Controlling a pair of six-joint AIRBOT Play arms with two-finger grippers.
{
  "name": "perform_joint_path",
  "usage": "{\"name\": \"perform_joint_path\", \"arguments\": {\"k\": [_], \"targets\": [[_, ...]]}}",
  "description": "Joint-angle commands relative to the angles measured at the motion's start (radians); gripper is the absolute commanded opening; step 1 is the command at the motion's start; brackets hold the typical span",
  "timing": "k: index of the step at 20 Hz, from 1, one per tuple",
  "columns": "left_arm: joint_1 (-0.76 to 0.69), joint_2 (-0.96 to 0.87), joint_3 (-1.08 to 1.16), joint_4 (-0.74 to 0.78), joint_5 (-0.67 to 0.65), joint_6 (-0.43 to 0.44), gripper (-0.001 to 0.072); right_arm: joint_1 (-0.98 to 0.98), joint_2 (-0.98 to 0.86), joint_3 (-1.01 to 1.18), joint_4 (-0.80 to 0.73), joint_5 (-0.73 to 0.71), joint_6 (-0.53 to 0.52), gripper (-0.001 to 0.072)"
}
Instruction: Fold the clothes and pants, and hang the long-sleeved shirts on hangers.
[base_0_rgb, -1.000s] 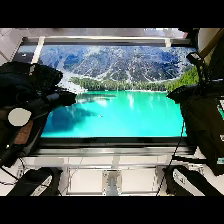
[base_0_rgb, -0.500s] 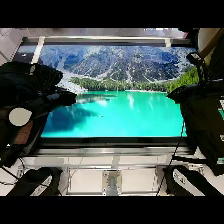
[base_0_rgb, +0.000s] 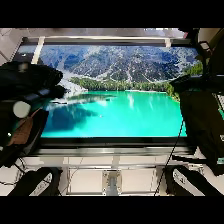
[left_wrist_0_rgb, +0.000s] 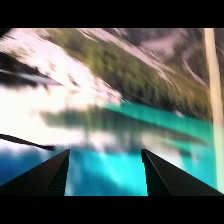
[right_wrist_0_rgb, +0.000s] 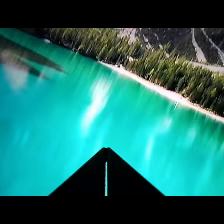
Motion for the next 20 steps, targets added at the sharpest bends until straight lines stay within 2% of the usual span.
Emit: {"name": "perform_joint_path", "arguments": {"k": [1, 4, 6, 9, 10, 11, 12, 13, 20], "targets": [[0.318, -0.088, 0.085, 0.037, 0.057, -0.074, 0.0505, 0.001, 0.001, 0.001, 0.094, -0.104, 0.002, 0.0039], [0.482, -0.306, 0.286, -0.194, -0.084, 0.152, 0.0521, 0.001, 0.002, 0.001, 0.146, -0.163, 0.027, 0.004], [0.505, -0.471, 0.441, -0.29, -0.189, 0.16, 0.0653, 0.001, 0.002, 0.001, 0.161, -0.163, 0.082, 0.004], [0.51, -0.64, 0.582, -0.317, -0.256, 0.149, 0.0653, 0.001, 0.002, 0.001, 0.158, -0.156, 0.086, 0.0047], [0.514, -0.67, 0.595, -0.316, -0.251, 0.148, 0.0653, 0.001, 0.002, 0.001, 0.157, -0.158, 0.086, 0.0077], [0.521, -0.687, 0.597, -0.317, -0.234, 0.145, 0.0653, 0.001, 0.002, 0.001, 0.156, -0.159, 0.086, 0.02], [0.53, -0.702, 0.597, -0.317, -0.215, 0.145, 0.0653, 0.0, 0.002, 0.001, 0.156, -0.162, 0.086, 0.0381], [0.538, -0.713, 0.597, -0.317, -0.203, 0.145, 0.0653, 0.0, 0.002, 0.001, 0.156, -0.163, 0.086, 0.0452], [0.562, -0.774, 0.597, -0.317, -0.159, 0.146, 0.0651, 0.0, 0.002, 0.001, 0.156, -0.173, 0.089, 0.0448]]}}
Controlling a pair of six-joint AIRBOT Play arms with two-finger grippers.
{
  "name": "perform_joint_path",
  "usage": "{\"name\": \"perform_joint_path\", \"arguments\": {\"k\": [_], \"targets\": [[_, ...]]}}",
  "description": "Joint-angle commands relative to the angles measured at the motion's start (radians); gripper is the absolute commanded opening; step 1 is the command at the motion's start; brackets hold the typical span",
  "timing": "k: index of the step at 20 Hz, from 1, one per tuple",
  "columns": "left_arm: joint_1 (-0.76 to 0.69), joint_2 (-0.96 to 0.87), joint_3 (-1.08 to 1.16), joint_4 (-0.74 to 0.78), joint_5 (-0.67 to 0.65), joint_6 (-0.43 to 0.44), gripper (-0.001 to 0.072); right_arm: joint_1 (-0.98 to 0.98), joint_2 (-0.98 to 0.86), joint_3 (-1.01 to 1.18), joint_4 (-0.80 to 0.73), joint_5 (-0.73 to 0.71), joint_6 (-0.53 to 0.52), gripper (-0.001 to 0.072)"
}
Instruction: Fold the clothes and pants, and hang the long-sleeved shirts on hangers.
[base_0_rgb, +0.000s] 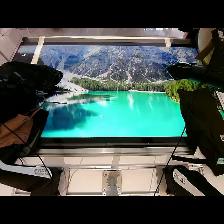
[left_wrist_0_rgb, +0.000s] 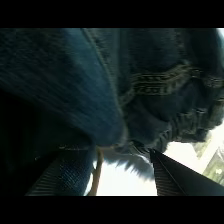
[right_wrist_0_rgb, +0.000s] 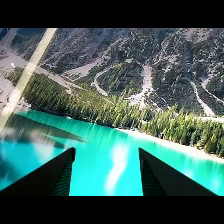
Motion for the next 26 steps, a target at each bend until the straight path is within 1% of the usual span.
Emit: {"name": "perform_joint_path", "arguments": {"k": [1, 3, 5, 8, 10, 13, 15, 19, 21, 25, 26], "targets": [[0.007, -0.04, 0.005, -0.005, 0.024, 0.001, 0.0651, 0.0, 0.0, 0.001, 0.001, -0.019, 0.002, 0.0449], [0.008, -0.043, 0.006, -0.004, 0.019, 0.008, 0.0651, 0.0, 0.0, 0.0, 0.001, -0.03, 0.002, 0.0448], [0.027, -0.032, 0.014, 0.004, 0.003, 0.042, 0.0651, 0.0, 0.0, 0.001, -0.004, -0.034, 0.002, 0.0448], [0.059, -0.023, 0.018, 0.004, -0.06, 0.043, 0.0651, 0.0, 0.0, 0.0, -0.039, -0.038, 0.002, 0.0448], [0.063, -0.027, 0.018, 0.004, -0.095, 0.074, 0.0651, 0.0, 0.0, 0.0, -0.047, -0.054, 0.003, 0.0447], [0.054, -0.028, 0.018, 0.003, -0.08, 0.085, 0.0651, 0.0, 0.0, 0.0, -0.047, -0.055, 0.006, 0.0448], [0.048, -0.034, 0.018, 0.003, -0.074, 0.085, 0.0651, 0.0, 0.0, 0.0, -0.048, -0.055, 0.028, 0.0447], [0.048, -0.043, 0.019, 0.004, -0.069, 0.085, 0.0651, 0.0, -0.002, 0.0, -0.048, -0.055, 0.028, 0.0447], [0.06, -0.029, 0.02, 0.004, -0.07, 0.125, 0.0651, 0.0, -0.004, 0.0, -0.049, -0.054, 0.029, 0.0447], [0.081, -0.017, 0.02, 0.004, -0.113, 0.146, 0.0651, 0.0, -0.026, 0.0, -0.05, -0.055, 0.031, 0.0447], [0.081, -0.018, 0.02, 0.003, -0.123, 0.148, 0.0651, 0.0, -0.037, 0.0, -0.051, -0.054, 0.053, 0.0447]]}}
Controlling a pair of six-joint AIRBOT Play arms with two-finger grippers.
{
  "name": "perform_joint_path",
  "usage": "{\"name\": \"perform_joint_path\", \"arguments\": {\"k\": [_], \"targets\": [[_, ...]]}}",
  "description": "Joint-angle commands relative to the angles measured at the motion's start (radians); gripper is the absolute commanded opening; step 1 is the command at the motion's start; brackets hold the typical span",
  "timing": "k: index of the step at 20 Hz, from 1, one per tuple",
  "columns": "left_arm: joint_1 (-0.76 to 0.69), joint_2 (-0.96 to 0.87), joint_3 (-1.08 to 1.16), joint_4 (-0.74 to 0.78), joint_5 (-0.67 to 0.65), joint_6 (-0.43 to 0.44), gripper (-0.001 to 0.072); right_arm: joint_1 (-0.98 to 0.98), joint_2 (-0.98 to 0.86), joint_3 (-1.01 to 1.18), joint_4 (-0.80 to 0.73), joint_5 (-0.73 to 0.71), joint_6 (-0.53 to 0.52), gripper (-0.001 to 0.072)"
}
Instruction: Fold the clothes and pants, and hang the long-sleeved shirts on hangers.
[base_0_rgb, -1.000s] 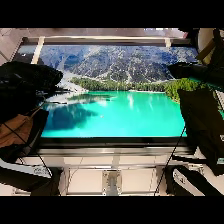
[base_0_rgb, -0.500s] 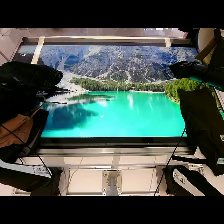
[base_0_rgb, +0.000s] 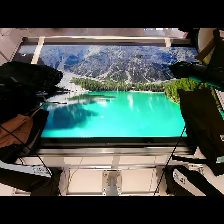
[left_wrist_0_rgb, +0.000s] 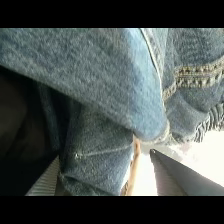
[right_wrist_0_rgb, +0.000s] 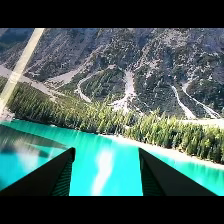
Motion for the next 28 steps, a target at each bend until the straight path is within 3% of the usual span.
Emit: {"name": "perform_joint_path", "arguments": {"k": [1, 5, 7, 8, 9, 10, 11, 14, 16, 20, 24, 28], "targets": [[0.008, 0.003, 0.001, 0.0, -0.032, 0.019, 0.0651, 0.0, -0.027, 0.0, -0.002, 0.001, 0.041, 0.0447], [-0.011, -0.022, 0.0, -0.103, 0.014, 0.056, 0.0648, 0.0, -0.064, 0.0, 0.001, 0.003, 0.049, 0.0447], [-0.042, -0.053, 0.0, -0.153, 0.062, 0.072, 0.0579, 0.0, -0.073, 0.0, 0.002, 0.004, 0.049, 0.0447], [-0.06, -0.07, 0.0, -0.158, 0.077, 0.072, 0.0578, 0.0, -0.073, 0.0, 0.002, 0.004, 0.049, 0.0447], [-0.077, -0.085, 0.0, -0.159, 0.088, 0.072, 0.0502, 0.0, -0.073, 0.0, 0.002, 0.004, 0.049, 0.0447], [-0.092, -0.095, 0.0, -0.16, 0.102, 0.073, 0.0206, 0.0, -0.072, 0.001, 0.002, 0.004, 0.049, 0.0447], [-0.103, -0.094, 0.001, -0.166, 0.116, 0.092, 0.0018, 0.0, -0.069, 0.001, 0.002, 0.004, 0.049, 0.0447], [-0.113, -0.046, 0.027, -0.216, 0.085, 0.097, 0.0012, 0.0, -0.039, 0.003, 0.0, 0.008, 0.048, 0.0447], [-0.124, 0.041, 0.03, -0.287, 0.042, 0.153, 0.0011, 0.0, -0.011, 0.034, -0.028, 0.045, 0.048, 0.0447], [-0.241, 0.268, 0.03, -0.389, -0.133, 0.251, 0.0011, 0.0, 0.055, 0.19, -0.203, 0.249, 0.048, 0.0447], [-0.55, 0.418, 0.03, -0.388, -0.217, 0.251, 0.0011, 0.0, 0.125, 0.346, -0.411, 0.395, 0.048, 0.0446], [-0.95, 0.381, 0.025, -0.334, -0.181, 0.249, 0.0011, 0.0, 0.16, 0.414, -0.482, 0.401, 0.047, 0.0446]]}}
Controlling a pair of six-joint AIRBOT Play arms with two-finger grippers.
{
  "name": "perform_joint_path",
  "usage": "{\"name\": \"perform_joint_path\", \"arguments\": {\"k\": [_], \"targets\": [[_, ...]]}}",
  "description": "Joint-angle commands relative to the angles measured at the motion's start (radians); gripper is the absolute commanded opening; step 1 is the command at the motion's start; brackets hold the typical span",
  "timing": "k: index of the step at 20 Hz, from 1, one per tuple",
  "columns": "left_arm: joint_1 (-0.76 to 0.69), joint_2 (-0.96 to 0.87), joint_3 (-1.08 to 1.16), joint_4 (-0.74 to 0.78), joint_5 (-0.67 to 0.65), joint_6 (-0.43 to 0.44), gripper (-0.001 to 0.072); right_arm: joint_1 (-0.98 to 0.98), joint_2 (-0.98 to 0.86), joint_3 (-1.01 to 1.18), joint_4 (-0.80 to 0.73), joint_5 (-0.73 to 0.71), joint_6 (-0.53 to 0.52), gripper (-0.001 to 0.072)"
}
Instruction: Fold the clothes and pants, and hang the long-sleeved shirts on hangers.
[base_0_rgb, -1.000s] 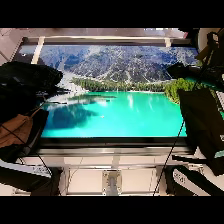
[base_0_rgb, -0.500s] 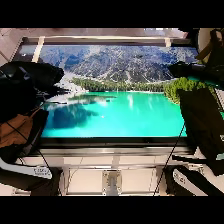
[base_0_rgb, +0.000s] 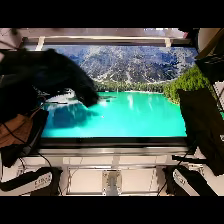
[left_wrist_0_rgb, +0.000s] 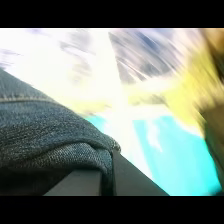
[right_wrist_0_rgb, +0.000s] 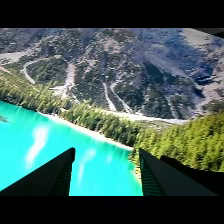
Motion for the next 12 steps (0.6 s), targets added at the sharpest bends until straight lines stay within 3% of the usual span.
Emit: {"name": "perform_joint_path", "arguments": {"k": [1, 3, 7, 8, 9, 10, 12], "targets": [[-0.344, -0.032, -0.002, 0.078, 0.033, -0.017, 0.0011, 0.0, 0.025, 0.059, -0.088, 0.043, 0.0, 0.0447], [-0.496, -0.118, -0.002, 0.135, 0.113, -0.076, 0.0011, 0.0, 0.018, 0.058, -0.091, 0.049, 0.0, 0.0446], [-0.659, -0.304, -0.002, 0.132, 0.319, -0.08, 0.0017, 0.0, -0.021, 0.058, -0.084, 0.098, 0.003, 0.0446], [-0.661, -0.328, -0.002, 0.133, 0.347, -0.084, 0.0164, 0.0, -0.035, 0.058, -0.068, 0.126, 0.003, 0.0446], [-0.644, -0.334, -0.002, 0.133, 0.359, -0.092, 0.0519, 0.0, -0.051, 0.058, -0.039, 0.166, 0.004, 0.0446], [-0.61, -0.326, -0.001, 0.133, 0.354, -0.117, 0.0669, 0.0, -0.067, 0.058, 0.002, 0.209, 0.019, 0.0446], [-0.488, -0.283, -0.001, 0.134, 0.278, -0.135, 0.0649, 0.0, -0.101, 0.037, 0.138, 0.259, 0.051, 0.0446]]}}
